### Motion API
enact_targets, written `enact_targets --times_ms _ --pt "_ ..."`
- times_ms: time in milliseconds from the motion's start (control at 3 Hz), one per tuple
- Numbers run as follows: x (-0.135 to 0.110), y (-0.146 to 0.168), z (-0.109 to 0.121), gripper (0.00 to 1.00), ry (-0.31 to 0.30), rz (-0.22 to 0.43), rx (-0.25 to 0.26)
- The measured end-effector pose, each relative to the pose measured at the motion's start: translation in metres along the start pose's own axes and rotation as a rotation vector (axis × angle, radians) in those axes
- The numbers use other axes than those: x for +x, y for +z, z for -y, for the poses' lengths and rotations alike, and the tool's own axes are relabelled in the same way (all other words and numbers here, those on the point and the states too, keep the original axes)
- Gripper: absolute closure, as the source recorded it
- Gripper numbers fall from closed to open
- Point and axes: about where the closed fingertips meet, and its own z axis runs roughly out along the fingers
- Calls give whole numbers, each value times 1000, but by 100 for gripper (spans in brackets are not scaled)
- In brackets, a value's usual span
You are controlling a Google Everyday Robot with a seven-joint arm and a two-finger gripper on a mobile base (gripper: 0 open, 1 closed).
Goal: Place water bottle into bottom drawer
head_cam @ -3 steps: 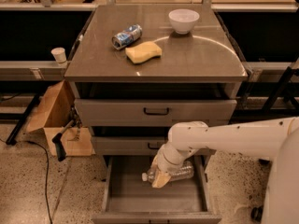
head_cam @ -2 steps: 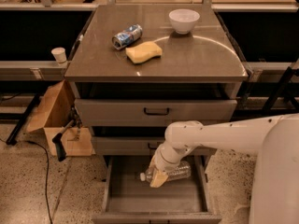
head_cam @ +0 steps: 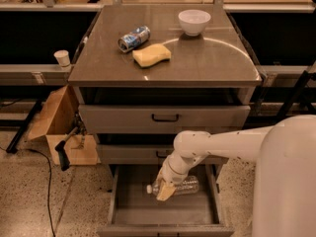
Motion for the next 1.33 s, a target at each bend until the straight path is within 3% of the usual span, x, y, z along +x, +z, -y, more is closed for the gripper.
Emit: enact_targets --times_ms 667,1333 --pt "7 6 2 100 -10 27 16" --pt "46 51 16 100 90 42 74"
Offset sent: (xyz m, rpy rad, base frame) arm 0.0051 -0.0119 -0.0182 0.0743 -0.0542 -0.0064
